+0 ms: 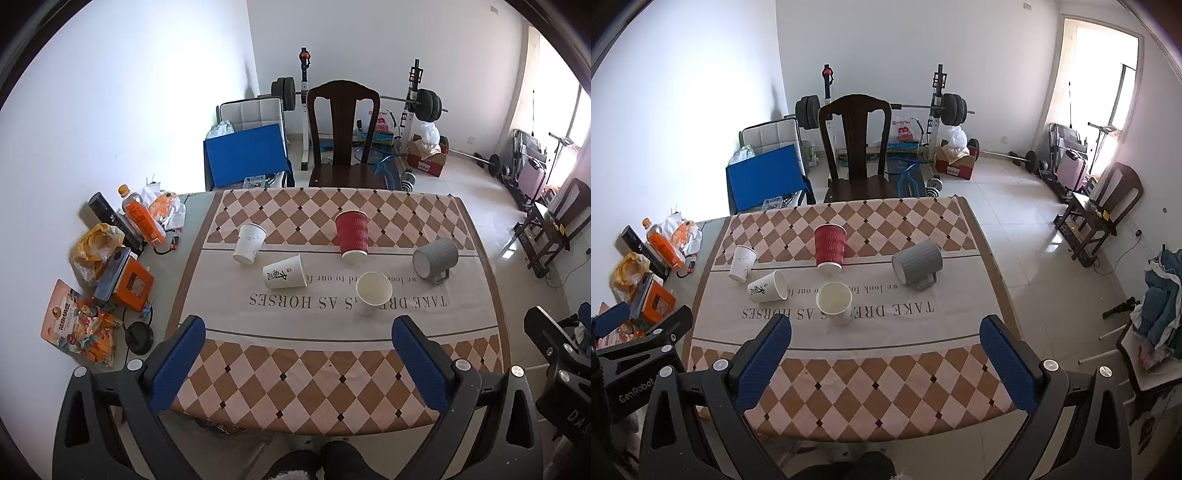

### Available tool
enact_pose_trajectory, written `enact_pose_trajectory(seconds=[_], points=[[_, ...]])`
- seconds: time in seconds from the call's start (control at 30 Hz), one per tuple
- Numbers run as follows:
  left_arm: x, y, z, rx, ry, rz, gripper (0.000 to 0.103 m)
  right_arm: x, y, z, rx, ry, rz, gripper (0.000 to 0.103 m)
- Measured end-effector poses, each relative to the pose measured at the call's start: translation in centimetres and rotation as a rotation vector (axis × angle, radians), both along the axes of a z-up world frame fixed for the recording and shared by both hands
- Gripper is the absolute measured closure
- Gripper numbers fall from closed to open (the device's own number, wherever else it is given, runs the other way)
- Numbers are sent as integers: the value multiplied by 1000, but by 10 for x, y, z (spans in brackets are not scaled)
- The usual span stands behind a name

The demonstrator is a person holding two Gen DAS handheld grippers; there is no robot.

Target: Flip cup upright

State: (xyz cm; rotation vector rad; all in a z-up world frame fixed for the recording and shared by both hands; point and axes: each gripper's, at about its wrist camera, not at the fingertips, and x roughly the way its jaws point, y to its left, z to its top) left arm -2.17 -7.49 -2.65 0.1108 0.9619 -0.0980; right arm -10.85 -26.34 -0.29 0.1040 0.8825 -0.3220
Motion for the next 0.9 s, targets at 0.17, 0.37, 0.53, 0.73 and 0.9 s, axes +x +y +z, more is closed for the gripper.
enact_pose_trajectory(seconds=[0.17, 0.37, 0.53, 0.73, 0.9], points=[[0, 1, 2, 1, -3, 1, 0, 1, 0, 0, 4, 0, 1, 0], [0, 0, 3, 1, 3, 0, 0, 3, -2, 0, 4, 0, -1, 0], [1, 0, 4, 2, 9, -2, 0, 4, -2, 0, 6, 5, 2, 0], [0, 1, 3, 3, 6, 0, 0, 13, -4, -4, 13, 17, 7, 0], [0, 1, 2, 3, 4, 1, 0, 16, -5, -8, 11, 19, 7, 0]])
